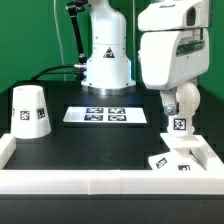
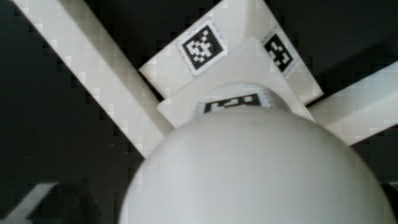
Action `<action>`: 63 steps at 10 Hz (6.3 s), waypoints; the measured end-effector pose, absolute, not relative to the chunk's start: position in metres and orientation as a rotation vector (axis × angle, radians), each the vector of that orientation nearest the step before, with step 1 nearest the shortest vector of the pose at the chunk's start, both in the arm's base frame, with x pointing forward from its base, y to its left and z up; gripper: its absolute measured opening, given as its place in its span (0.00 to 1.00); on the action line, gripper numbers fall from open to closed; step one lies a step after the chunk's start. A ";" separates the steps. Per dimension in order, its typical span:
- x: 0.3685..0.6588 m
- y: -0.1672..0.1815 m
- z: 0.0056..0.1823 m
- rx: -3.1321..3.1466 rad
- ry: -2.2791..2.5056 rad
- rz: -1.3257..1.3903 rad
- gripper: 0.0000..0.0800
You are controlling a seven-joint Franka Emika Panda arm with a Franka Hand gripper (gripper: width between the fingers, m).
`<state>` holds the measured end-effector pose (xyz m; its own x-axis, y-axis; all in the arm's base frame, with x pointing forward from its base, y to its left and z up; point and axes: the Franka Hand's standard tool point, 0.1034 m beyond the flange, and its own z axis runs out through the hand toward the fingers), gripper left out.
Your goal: Assemble lamp
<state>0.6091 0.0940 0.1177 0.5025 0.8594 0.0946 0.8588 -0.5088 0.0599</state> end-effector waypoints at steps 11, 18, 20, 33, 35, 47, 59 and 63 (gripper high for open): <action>0.611 0.093 0.117 2.890 1.199 0.197 0.72; 0.613 0.092 0.118 3.154 0.185 0.208 0.72; 0.614 0.090 0.118 3.168 -0.056 0.206 0.72; 0.603 0.097 0.114 2.789 -1.651 -0.101 0.81; 0.604 0.102 0.113 2.877 -1.499 -0.043 0.86; 0.608 0.106 0.110 3.177 0.424 0.185 0.87; 0.615 0.090 0.111 2.587 1.689 0.149 0.87; 0.616 0.088 0.111 2.596 1.669 0.159 0.72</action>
Offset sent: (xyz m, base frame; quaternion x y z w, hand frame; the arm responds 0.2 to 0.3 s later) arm -0.0104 -0.0133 -0.0037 0.0114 0.0152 0.0325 0.9993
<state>0.6155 0.0881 0.1113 0.4114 0.9096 0.0584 0.9043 -0.4153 0.0987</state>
